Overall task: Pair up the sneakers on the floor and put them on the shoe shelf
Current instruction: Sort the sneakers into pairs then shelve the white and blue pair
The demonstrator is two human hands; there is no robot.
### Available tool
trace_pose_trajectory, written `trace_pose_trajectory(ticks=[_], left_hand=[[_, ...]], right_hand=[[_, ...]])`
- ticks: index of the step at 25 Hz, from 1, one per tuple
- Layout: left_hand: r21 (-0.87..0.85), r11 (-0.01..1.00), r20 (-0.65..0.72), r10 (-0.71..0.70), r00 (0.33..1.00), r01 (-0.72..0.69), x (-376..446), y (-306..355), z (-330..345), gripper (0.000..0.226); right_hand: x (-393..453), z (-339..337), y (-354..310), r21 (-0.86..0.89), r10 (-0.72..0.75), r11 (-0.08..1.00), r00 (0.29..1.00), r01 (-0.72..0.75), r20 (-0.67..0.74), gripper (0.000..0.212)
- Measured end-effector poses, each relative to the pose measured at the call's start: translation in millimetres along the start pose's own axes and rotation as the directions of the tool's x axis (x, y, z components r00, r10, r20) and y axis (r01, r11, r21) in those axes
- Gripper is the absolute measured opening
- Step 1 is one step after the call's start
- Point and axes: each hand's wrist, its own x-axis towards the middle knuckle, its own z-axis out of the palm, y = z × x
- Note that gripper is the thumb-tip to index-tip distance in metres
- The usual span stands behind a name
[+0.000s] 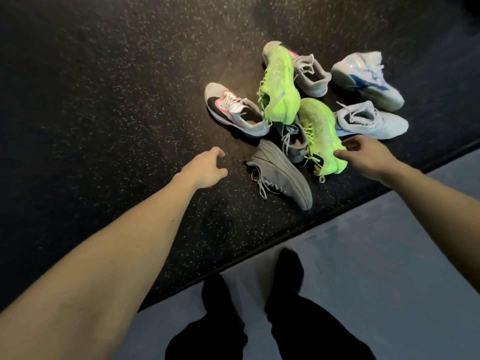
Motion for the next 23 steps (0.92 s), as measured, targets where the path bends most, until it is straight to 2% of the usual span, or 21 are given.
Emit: trace_pose_trajectory(ticks=[6, 9, 12, 16, 19, 23], left_hand=[[0.119, 0.989, -0.004, 0.094, 0.996, -0.093, 123.6, -21.6, 76.0, 0.056], [0.199, 0.957, -0.005, 0.215, 0.977, -0.210, 172.4, -28.6, 99.8, 0.060], [0.343, 0.875, -0.032, 0.374, 0.927, -0.341, 207.2, -31.7, 112.4, 0.066], [0.504, 0.725, -0.050, 0.567, 0.822, -0.470, 230.9, -24.5, 119.2, 0.058], [0.629, 0.607, -0.061, 0.662, 0.747, -0.486, 235.4, -15.5, 125.0, 0.044], [0.628, 0.640, -0.136, 0.650, 0.748, -0.443, 229.7, -19.2, 130.1, 0.031]], right_hand=[[95.9, 86.5, 47.7, 0.008, -0.011, 1.000, 0.999, 0.012, -0.035, 0.053], [135.6, 118.0, 61.3, 0.023, -0.017, 1.000, 0.998, 0.019, -0.060, 0.047], [164.7, 133.2, 66.5, 0.066, -0.049, 0.996, 0.992, 0.057, -0.115, 0.035], [180.2, 134.9, 68.5, 0.055, -0.088, 0.993, 0.975, 0.101, -0.206, 0.021], [180.8, 135.4, 69.9, -0.004, -0.129, 0.991, 0.968, 0.131, -0.216, 0.028], [178.8, 136.7, 70.8, -0.044, -0.201, 0.980, 0.957, 0.196, -0.207, 0.047]])
